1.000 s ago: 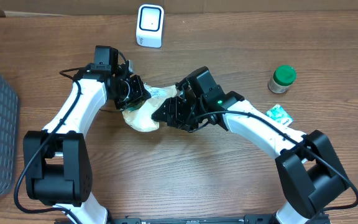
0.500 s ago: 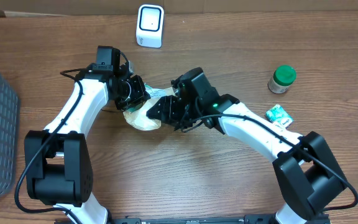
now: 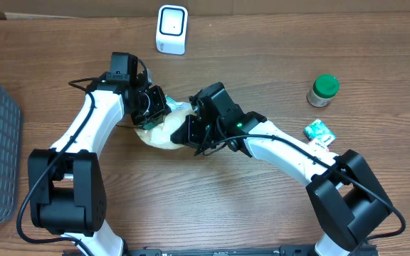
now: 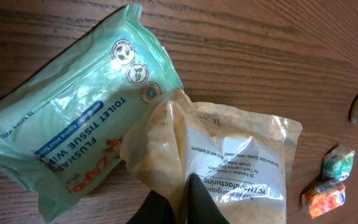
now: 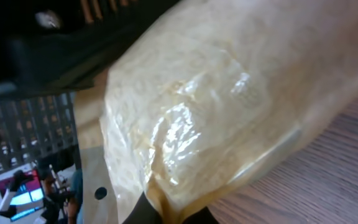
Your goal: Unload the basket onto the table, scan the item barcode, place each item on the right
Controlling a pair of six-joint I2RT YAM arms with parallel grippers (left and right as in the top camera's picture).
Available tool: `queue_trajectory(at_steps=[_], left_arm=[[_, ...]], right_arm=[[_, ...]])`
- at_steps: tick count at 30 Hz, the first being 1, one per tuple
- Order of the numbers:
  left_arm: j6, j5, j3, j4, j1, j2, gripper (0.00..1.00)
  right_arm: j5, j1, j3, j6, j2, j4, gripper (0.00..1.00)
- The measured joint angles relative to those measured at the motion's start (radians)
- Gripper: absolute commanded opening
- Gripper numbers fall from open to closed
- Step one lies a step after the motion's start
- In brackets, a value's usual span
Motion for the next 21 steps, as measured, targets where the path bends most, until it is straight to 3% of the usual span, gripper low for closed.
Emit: queue_trajectory(at_steps=[7, 17, 21], left_arm=[[0.003, -0.027, 0.000, -0.002, -0.009, 0.000, 0.04], [0.098, -0.076, 0.001, 0.026, 0.003, 0.000, 0.04], [0.160, -0.108, 0.002, 0.033, 0.048, 0.000, 0.04]], right_arm=[[-0.048, -0.003, 0.002, -0.156, 0.000, -0.109, 0.04], [-0.121, -0.061, 0.001, -0.573, 0.001, -0.490, 0.04], [-0.120, -0.140, 0.000, -0.705, 0.002, -0.529, 0.04]])
